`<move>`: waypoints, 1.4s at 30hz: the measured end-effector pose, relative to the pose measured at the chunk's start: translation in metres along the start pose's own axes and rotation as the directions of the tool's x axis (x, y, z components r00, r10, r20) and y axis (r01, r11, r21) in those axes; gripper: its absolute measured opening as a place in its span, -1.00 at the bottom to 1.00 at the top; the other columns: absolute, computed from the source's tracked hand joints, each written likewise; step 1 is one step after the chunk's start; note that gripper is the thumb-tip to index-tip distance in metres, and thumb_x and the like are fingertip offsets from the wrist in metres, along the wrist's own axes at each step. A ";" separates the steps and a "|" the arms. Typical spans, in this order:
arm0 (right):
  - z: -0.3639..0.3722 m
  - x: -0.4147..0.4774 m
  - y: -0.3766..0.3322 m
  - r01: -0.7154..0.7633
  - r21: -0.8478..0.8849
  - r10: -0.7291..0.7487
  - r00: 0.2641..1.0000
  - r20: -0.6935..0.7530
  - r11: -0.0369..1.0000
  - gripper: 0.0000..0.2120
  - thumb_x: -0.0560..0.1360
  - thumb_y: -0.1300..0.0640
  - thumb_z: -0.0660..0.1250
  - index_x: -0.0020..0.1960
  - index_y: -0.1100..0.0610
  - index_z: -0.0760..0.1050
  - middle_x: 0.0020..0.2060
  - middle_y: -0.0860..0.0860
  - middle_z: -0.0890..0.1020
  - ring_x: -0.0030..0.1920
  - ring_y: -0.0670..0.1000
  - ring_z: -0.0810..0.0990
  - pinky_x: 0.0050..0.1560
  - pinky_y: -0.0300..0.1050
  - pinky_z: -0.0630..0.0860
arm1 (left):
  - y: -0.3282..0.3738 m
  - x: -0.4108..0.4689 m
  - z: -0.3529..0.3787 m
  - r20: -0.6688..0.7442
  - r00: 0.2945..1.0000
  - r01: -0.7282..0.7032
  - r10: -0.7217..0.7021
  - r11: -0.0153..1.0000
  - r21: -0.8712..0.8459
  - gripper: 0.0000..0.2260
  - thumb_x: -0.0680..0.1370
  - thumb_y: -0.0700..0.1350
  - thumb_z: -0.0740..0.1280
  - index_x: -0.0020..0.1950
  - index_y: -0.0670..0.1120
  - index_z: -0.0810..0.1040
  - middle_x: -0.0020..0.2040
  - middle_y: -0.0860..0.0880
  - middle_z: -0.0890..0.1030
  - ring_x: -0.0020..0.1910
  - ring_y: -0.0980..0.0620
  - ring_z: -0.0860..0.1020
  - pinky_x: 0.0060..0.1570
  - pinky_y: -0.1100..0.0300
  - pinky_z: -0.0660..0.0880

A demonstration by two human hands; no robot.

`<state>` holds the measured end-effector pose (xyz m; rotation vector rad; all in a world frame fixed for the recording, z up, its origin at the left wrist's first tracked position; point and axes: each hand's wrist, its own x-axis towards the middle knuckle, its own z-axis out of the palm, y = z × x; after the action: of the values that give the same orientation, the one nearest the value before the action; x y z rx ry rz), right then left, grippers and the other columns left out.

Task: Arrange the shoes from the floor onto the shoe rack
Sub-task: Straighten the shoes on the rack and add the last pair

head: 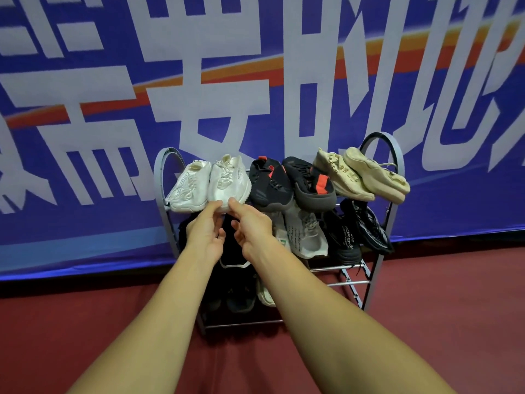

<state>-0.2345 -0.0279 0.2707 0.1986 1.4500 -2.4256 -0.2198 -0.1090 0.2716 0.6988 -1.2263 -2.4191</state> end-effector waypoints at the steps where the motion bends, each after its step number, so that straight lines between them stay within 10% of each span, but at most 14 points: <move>1: -0.001 0.001 -0.001 -0.004 -0.009 0.004 1.000 0.005 1.000 -0.79 0.44 0.03 0.51 0.02 0.09 0.67 -0.20 0.00 0.68 -0.29 -0.09 0.49 -0.39 -0.26 0.38 | 0.000 0.001 0.001 -0.012 1.000 -0.009 0.008 1.000 -0.010 -0.91 0.43 -0.15 0.45 -0.10 -0.02 0.61 -0.09 0.04 0.65 -0.26 0.18 0.54 -0.35 0.28 0.28; 14: -0.074 -0.014 -0.045 -0.073 -0.130 0.074 0.997 0.000 0.989 -0.96 0.51 0.20 0.38 -0.11 0.16 0.57 -0.08 0.13 0.66 -0.40 -0.09 0.48 -0.56 -0.36 0.28 | -0.003 -0.012 0.000 -0.061 0.997 -0.039 0.040 0.999 0.020 -0.92 0.45 -0.11 0.46 -0.10 -0.02 0.60 0.03 0.02 0.66 -0.03 0.13 0.57 -0.27 0.24 0.29; 30: -0.142 -0.059 -0.084 0.032 -0.112 -0.043 0.994 -0.103 0.993 -0.73 0.51 0.04 0.40 0.07 0.23 0.53 0.00 0.17 0.68 -0.58 -0.17 0.50 -0.57 -0.33 0.31 | -0.067 -0.098 0.063 0.155 0.967 0.154 -0.201 0.951 0.268 -0.72 0.49 0.03 0.44 0.09 -0.10 0.57 -0.15 0.02 0.58 -0.28 0.11 0.50 -0.31 0.24 0.33; 42: -0.144 -0.021 -0.086 0.075 -0.110 -0.098 0.970 -0.223 0.991 -0.74 0.46 0.00 0.46 -0.08 0.20 0.57 -0.19 0.13 0.63 -0.33 -0.02 0.50 -0.43 -0.22 0.38 | -0.080 -0.075 0.102 0.174 0.943 0.239 -0.284 0.941 0.238 -0.61 0.44 0.13 0.45 0.18 -0.04 0.59 0.13 0.06 0.63 0.06 0.11 0.57 -0.14 0.21 0.40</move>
<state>-0.2486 0.1407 0.2796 0.4108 1.7085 -2.4557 -0.2220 0.0407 0.2786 0.7274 -1.5858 -2.6570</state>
